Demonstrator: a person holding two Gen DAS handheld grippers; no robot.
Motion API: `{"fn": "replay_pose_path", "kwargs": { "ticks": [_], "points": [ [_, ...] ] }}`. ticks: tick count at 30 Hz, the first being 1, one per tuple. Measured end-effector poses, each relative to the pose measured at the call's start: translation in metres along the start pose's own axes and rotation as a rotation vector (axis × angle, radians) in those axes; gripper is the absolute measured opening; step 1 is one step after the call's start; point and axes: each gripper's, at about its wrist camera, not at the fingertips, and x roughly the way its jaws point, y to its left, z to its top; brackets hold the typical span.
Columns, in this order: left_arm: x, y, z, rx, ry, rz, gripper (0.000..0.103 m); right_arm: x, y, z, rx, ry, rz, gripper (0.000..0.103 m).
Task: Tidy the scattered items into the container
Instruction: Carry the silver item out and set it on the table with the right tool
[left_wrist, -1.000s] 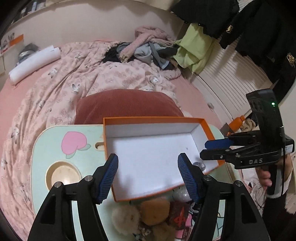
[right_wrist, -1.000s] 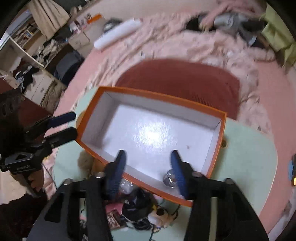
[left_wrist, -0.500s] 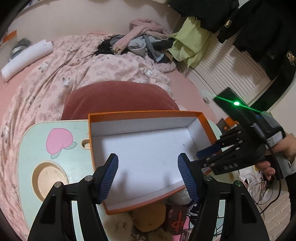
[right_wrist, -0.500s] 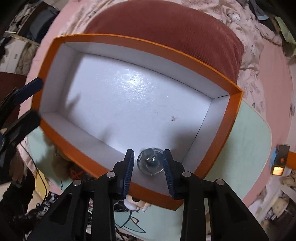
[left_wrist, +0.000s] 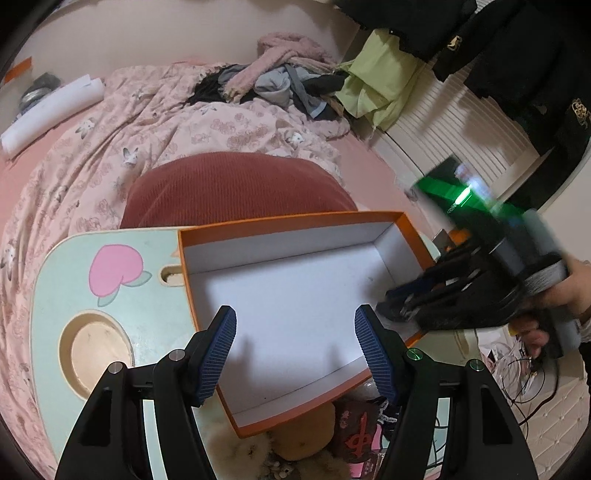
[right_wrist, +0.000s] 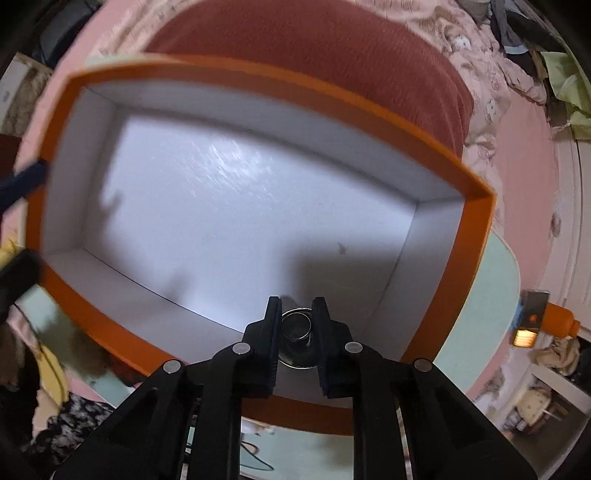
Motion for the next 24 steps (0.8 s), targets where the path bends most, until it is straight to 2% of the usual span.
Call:
{"fn": "replay_pose_path", "kwargs": {
  "ticks": [1,6,7,10,13,15,17,19,21,24],
  "points": [
    [-0.001,0.000,0.000,0.007,-0.004,0.002,0.066,-0.006,-0.002,0.000,0.008,-0.024,0.009,0.018],
    [-0.001,0.003,0.002,0.019,-0.001,0.007,0.066,-0.069,-0.021,-0.018,0.066,-0.256,0.082,0.018],
    [-0.001,0.003,0.001,0.017,-0.003,0.011,0.066,-0.082,-0.021,-0.029,0.067,-0.313,0.120,0.018],
    [0.001,0.004,0.005,0.022,-0.007,0.028,0.066,-0.093,-0.007,-0.051,0.065,-0.390,0.241,0.018],
    [0.003,0.006,0.009,0.031,-0.023,0.056,0.066,-0.077,0.010,-0.079,0.073,-0.420,0.286,0.018],
    [0.003,0.007,0.011,0.027,-0.020,0.056,0.066,-0.054,0.025,-0.087,0.101,-0.401,0.300,0.018],
    [0.002,0.005,0.010,0.021,-0.003,0.027,0.066,-0.035,0.029,-0.091,0.113,-0.379,0.313,0.018],
    [0.001,0.002,0.007,0.018,0.008,-0.008,0.066,-0.032,0.041,-0.099,0.124,-0.412,0.279,0.018],
    [0.000,-0.002,0.004,0.037,-0.001,0.011,0.066,-0.028,0.044,-0.097,0.126,-0.445,0.231,0.018],
    [0.001,-0.002,0.003,0.038,-0.007,0.039,0.066,-0.019,0.048,-0.089,0.128,-0.470,0.240,0.019]
  ]
}}
